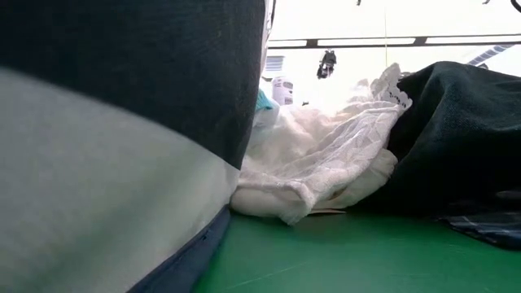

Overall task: Sort clothes
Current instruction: Put the light blue short pants into the white laundry organizer

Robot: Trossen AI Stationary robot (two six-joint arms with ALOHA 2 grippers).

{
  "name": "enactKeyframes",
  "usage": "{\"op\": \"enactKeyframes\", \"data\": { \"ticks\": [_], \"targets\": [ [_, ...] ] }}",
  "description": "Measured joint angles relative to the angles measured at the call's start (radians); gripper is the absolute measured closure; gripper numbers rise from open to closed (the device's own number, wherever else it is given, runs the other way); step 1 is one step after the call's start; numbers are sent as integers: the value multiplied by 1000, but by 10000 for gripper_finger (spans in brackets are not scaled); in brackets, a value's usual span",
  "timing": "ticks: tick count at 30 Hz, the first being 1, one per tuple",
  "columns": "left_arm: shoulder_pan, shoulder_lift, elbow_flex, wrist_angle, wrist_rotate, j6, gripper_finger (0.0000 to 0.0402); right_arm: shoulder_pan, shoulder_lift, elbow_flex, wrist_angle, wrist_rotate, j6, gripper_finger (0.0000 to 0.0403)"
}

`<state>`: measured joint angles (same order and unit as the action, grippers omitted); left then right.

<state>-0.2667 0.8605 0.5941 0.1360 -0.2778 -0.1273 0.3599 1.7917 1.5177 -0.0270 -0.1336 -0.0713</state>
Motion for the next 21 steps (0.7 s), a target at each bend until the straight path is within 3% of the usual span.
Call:
{"op": "enactKeyframes", "data": {
  "ticks": [2,7,10,16,21],
  "targets": [
    [-2,23,0,0,77,1,402,0,-49,0,-89,49,-26,160],
    [-1,80,4,-13,87,1,402,0,-160,-1,-269,119,-43,168],
    [-17,107,49,-125,130,-34,400,0,-226,-4,-395,119,-34,170],
    [-76,203,178,-307,111,-92,367,0,-335,-15,-637,143,3,158],
    [-89,315,397,-617,108,-126,318,0,-406,-39,-703,145,7,143]
  ]
}}
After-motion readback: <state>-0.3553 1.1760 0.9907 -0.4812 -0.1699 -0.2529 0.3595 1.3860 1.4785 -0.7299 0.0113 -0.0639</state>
